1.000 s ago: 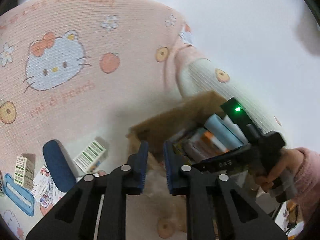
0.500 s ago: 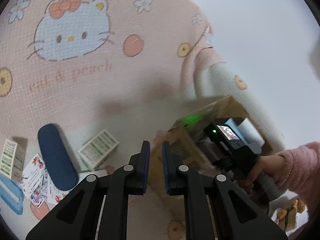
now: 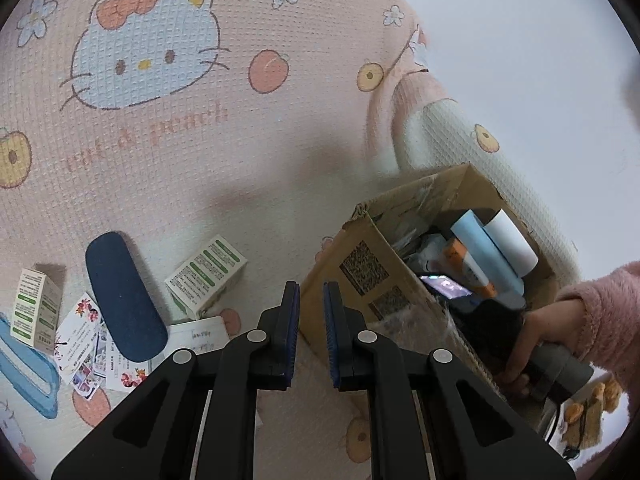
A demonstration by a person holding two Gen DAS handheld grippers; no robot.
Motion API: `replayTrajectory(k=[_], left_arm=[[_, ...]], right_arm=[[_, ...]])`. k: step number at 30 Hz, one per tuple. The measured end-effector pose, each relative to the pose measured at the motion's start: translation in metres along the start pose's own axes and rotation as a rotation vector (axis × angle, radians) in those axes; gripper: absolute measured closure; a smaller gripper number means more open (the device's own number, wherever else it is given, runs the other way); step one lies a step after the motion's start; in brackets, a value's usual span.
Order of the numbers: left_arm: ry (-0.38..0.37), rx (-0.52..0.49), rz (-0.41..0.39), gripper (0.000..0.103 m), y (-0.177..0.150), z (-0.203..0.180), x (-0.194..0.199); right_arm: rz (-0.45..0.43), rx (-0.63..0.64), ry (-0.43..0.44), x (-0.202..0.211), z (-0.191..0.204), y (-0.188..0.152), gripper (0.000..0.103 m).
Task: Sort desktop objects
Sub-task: 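Withdraw the left tool from the box back over the bed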
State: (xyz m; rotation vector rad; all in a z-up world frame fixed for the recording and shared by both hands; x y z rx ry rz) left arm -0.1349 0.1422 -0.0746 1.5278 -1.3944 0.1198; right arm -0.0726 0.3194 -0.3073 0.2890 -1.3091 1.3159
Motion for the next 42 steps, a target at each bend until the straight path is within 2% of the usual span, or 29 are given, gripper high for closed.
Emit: replayTrajectory(k=[3,6,7,10,11,12,13,14,15,18,19,20,21,25,27,29,34,37,42], left_arm=[[0.002,0.001,0.014,0.089,0.0,-0.002,0.003],[0.025,-0.012,0.002,0.088,0.001,-0.006,0.011],[0.036,-0.018,-0.003,0.087,0.001,-0.008,0.013],[0.094,-0.038,-0.018,0.063,-0.001,-0.012,0.022],[0.103,-0.036,-0.023,0.054,-0.003,-0.013,0.025],[0.105,-0.031,-0.029,0.051,-0.005,-0.013,0.029],[0.104,-0.023,-0.032,0.051,-0.008,-0.013,0.032],[0.105,-0.013,-0.031,0.049,-0.012,-0.012,0.036],[0.109,-0.001,-0.032,0.048,-0.016,-0.011,0.04],[0.113,0.018,-0.039,0.047,-0.027,-0.007,0.052],[0.114,0.027,-0.041,0.046,-0.03,-0.005,0.056],[0.117,0.046,-0.041,0.046,-0.035,-0.001,0.061],[0.116,0.058,-0.043,0.045,-0.039,0.002,0.065],[0.103,0.118,-0.058,0.04,-0.054,0.018,0.082],[0.115,0.149,-0.066,0.04,-0.06,0.03,0.088],[0.127,0.171,-0.069,0.039,-0.066,0.039,0.092],[0.125,0.233,-0.082,0.039,-0.085,0.066,0.099],[0.138,0.28,-0.127,0.039,-0.106,0.084,0.101],[0.117,0.403,-0.095,0.039,-0.135,0.113,0.087]], right_arm=[[-0.064,0.012,-0.026,0.012,-0.002,-0.004,0.091],[-0.14,0.04,0.002,0.038,0.002,-0.017,0.091],[-0.17,-0.031,-0.032,0.049,0.003,-0.019,0.091],[-0.341,-0.028,-0.067,0.088,0.01,-0.051,0.09],[-0.407,-0.032,-0.057,0.102,0.013,-0.067,0.087],[-0.443,-0.041,-0.042,0.109,0.014,-0.077,0.083],[-0.493,-0.077,-0.018,0.119,0.017,-0.091,0.069],[-0.549,-0.085,0.009,0.128,0.022,-0.106,0.048],[-0.587,-0.088,0.012,0.133,0.025,-0.116,0.033],[-0.736,-0.053,-0.09,0.15,0.041,-0.149,0.032],[-0.783,-0.06,-0.171,0.157,0.053,-0.158,0.032],[-0.822,-0.044,-0.214,0.159,0.063,-0.166,0.032],[-0.849,-0.021,-0.228,0.162,0.075,-0.174,0.031],[-0.902,0.01,-0.28,0.169,0.102,-0.18,0.031],[-0.948,0.022,-0.333,0.155,0.085,-0.166,0.031],[-1.022,0.048,-0.349,0.148,0.091,-0.162,0.027],[-1.076,0.163,-0.295,0.13,0.133,-0.15,0.024],[-1.067,0.214,-0.225,0.109,0.154,-0.136,0.024],[-1.001,0.142,-0.094,0.073,0.155,-0.101,0.024]])
Point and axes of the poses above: each gripper's, at about its wrist camera, not at the fingertips, and x roughly against the way its jaws point, z to its left, y to its top, the point moved 2 cm from there along -x, roughly the way its jaws point, and after that the axes turned 11 degrees about -y, right-handed, at the moved point
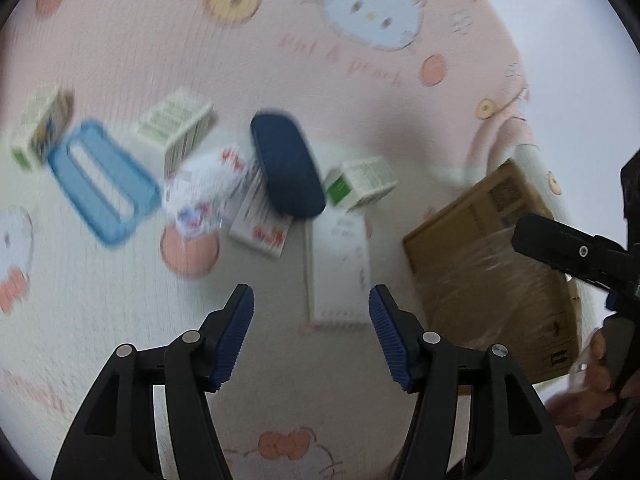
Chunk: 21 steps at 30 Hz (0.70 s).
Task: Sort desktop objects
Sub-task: 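Withdraw the left tool from the box back over the bed, then close the left gripper on the spiral edge of the white notepad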
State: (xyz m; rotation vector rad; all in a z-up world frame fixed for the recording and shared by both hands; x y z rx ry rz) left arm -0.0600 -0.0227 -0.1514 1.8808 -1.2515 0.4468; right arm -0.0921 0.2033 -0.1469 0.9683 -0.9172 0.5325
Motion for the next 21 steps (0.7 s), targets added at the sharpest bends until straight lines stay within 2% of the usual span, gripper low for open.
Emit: replayTrajectory(k=[7,8,9,10,11,12,14,18,21], left_arm=[[-0.031,0.031,-0.038,0.041,-0.007,0.014,-0.012],[-0.039,0.041,-0.04,0.054,-0.007,0.016,-0.014],[-0.034,0.053,-0.038,0.074,-0.007,0.019,-0.019],[-0.024,0.06,-0.031,0.082,-0.006,0.02,-0.023],[-0.013,0.064,-0.025,0.089,-0.006,0.022,-0.028],[-0.004,0.064,-0.022,0.09,-0.006,0.023,-0.032],[0.005,0.057,-0.016,0.091,-0.005,0.025,-0.039],[0.002,0.06,0.009,0.091,-0.003,0.029,-0.059],[-0.006,0.082,0.04,0.091,-0.004,0.033,-0.077]], right_arm=[[0.033,-0.033,0.047,-0.045,0.003,-0.02,0.024],[0.036,-0.034,0.039,-0.051,0.004,-0.023,0.024],[0.032,-0.031,0.033,-0.055,0.006,-0.026,0.024],[0.021,-0.023,0.016,-0.059,0.007,-0.03,0.031],[0.011,0.001,-0.017,-0.064,0.011,-0.034,0.057],[0.009,0.033,-0.055,-0.068,0.014,-0.036,0.093],[0.02,0.1,-0.18,-0.082,0.017,-0.041,0.096],[0.069,0.106,-0.22,-0.105,0.007,-0.048,0.096],[0.089,0.113,-0.292,-0.122,-0.007,-0.053,0.096]])
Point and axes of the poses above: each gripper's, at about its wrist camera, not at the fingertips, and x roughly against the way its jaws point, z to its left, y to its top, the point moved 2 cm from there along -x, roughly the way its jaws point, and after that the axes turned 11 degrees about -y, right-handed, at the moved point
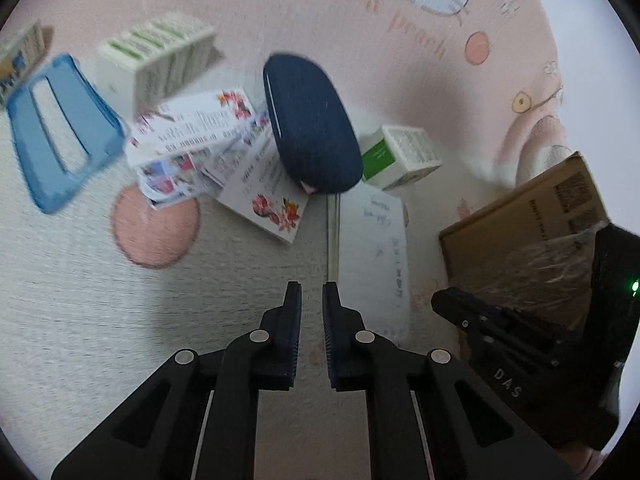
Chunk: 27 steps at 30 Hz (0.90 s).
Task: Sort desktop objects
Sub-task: 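Close the left gripper on the spiral edge of the white notepad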
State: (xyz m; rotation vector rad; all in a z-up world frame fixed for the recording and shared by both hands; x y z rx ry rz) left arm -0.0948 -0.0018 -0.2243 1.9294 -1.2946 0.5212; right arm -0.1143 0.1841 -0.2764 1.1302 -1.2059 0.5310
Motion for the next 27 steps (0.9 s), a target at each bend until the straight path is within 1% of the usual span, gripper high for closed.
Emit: replayTrajectory(k=[3,4,7,8,10,12,15,17,18,20,21,22,23,24,25,27], left_arm=[[-0.001,0.003,0.026,0.091,-0.003,-0.002,-0.014],[-0.003,-0.003,0.038,0.091,-0.004,-0.004,-0.019],[-0.014,-0.015,0.052,0.091,-0.008,-0.009,-0.024],[-0.026,-0.014,0.064,0.091,-0.01,-0.011,-0.025],[0.01,-0.038,0.054,0.091,-0.013,-0.014,-0.023],[0.062,-0.086,0.055,0.091,-0.018,-0.018,-0.019],[0.129,-0.122,0.06,0.091,-0.025,-0.014,-0.004],[0.158,-0.134,0.054,0.09,-0.027,-0.006,0.006],[0.181,-0.131,0.04,0.089,-0.028,0.001,0.013],[0.199,-0.084,0.011,0.089,-0.025,0.016,0.026],[0.199,-0.039,-0.005,0.089,-0.023,0.026,0.034],[0.198,-0.005,-0.016,0.089,-0.022,0.033,0.039],[0.198,0.037,-0.033,0.089,-0.021,0.041,0.046],[0.195,0.052,-0.042,0.089,-0.021,0.044,0.049],[0.187,0.06,-0.051,0.089,-0.021,0.045,0.053],[0.19,0.055,-0.051,0.088,-0.019,0.043,0.054]], right_arm=[[0.01,0.048,-0.057,-0.014,-0.001,-0.006,0.096],[0.019,0.056,-0.056,-0.018,0.0,-0.008,0.096],[0.044,0.053,0.018,-0.027,0.001,-0.014,0.096],[0.027,0.055,0.018,-0.026,0.001,-0.015,0.096],[0.01,0.071,0.029,-0.024,0.005,-0.017,0.096],[0.013,0.073,0.034,-0.023,0.006,-0.019,0.096],[0.044,0.062,0.115,-0.018,0.008,-0.026,0.096],[0.067,0.072,0.194,-0.013,0.016,-0.036,0.096],[0.066,0.092,0.234,-0.009,0.023,-0.042,0.096],[0.052,0.153,0.282,-0.005,0.04,-0.049,0.096],[0.039,0.18,0.277,-0.003,0.047,-0.053,0.096],[0.012,0.236,0.223,-0.002,0.057,-0.056,0.096],[-0.007,0.274,0.189,0.0,0.062,-0.058,0.096],[-0.023,0.298,0.176,0.0,0.063,-0.059,0.096],[-0.018,0.289,0.197,-0.001,0.057,-0.057,0.096],[0.025,0.226,0.253,-0.004,0.043,-0.055,0.095]])
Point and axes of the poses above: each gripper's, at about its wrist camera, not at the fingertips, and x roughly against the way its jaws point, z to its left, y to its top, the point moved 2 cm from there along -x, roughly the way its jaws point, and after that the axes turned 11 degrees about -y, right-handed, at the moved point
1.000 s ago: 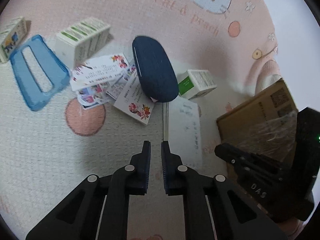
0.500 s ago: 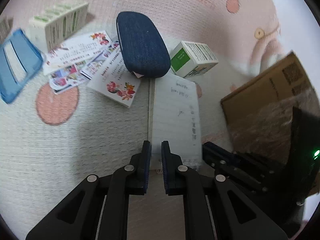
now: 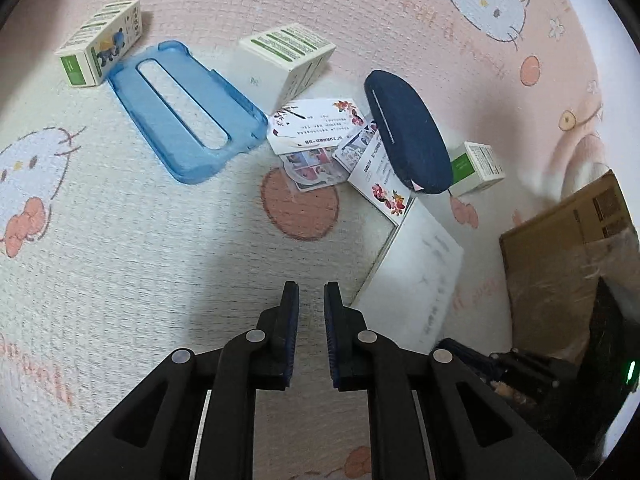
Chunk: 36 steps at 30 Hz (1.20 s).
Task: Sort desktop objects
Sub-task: 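Close the left gripper on the spiral edge of the white notepad, then lift the white notepad with the left gripper toward the cardboard box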
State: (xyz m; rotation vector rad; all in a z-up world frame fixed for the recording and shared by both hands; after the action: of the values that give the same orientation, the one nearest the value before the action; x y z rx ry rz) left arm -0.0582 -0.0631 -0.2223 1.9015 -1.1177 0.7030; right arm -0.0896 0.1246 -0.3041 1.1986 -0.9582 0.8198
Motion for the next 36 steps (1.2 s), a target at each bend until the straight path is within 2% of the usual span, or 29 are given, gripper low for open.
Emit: replayTrajectory(k=[2,5,6,8,10,11,13,17,22,24,26,28,30,33,36], left_arm=[[-0.007,-0.013,0.023,0.088,0.0,-0.003,-0.003],[-0.015,-0.011,0.077,0.085,-0.002,-0.004,-0.01],[-0.023,0.0,0.083,0.081,-0.005,-0.002,-0.008],[-0.043,0.071,0.051,0.073,-0.013,0.001,-0.002],[-0.069,0.144,0.019,0.069,-0.019,0.005,0.002],[-0.09,0.178,0.002,0.069,-0.022,0.006,0.004],[-0.122,0.233,-0.008,0.069,-0.026,0.008,0.003],[-0.174,0.288,0.005,0.07,-0.033,0.01,-0.001],[-0.163,0.231,0.017,0.071,-0.031,-0.004,-0.009],[-0.144,0.205,0.022,0.075,-0.028,-0.006,-0.012],[-0.108,0.177,0.025,0.076,-0.024,-0.004,-0.011],[-0.073,0.141,0.011,0.077,-0.017,-0.003,-0.011],[-0.042,0.12,-0.007,0.077,-0.008,0.003,-0.008],[-0.066,0.132,0.017,0.077,0.004,0.014,-0.01],[-0.098,0.177,0.006,0.077,0.003,0.019,-0.005]], right_arm=[[0.03,-0.068,0.059,0.002,-0.017,0.001,0.095],[0.008,-0.089,0.012,0.011,-0.037,0.009,0.095],[-0.004,-0.082,-0.012,0.014,-0.042,0.013,0.095],[-0.027,-0.062,-0.02,0.015,-0.045,0.023,0.093],[-0.046,-0.046,-0.015,0.02,-0.05,0.033,0.083],[-0.054,-0.041,-0.009,0.018,-0.052,0.039,0.071],[-0.072,-0.038,0.014,0.008,-0.043,0.053,0.056],[-0.095,-0.079,0.062,-0.008,-0.044,0.068,0.056],[-0.062,-0.121,0.06,-0.032,-0.05,0.065,0.056],[-0.091,-0.121,0.076,-0.029,-0.051,0.06,0.058],[-0.069,-0.126,0.074,-0.026,-0.047,0.054,0.064],[-0.055,-0.115,0.054,-0.021,-0.043,0.047,0.064],[-0.046,-0.111,0.093,-0.014,-0.041,0.038,0.066],[0.002,-0.112,0.142,-0.012,-0.037,0.026,0.066],[0.004,-0.104,0.126,-0.008,-0.037,0.022,0.066]])
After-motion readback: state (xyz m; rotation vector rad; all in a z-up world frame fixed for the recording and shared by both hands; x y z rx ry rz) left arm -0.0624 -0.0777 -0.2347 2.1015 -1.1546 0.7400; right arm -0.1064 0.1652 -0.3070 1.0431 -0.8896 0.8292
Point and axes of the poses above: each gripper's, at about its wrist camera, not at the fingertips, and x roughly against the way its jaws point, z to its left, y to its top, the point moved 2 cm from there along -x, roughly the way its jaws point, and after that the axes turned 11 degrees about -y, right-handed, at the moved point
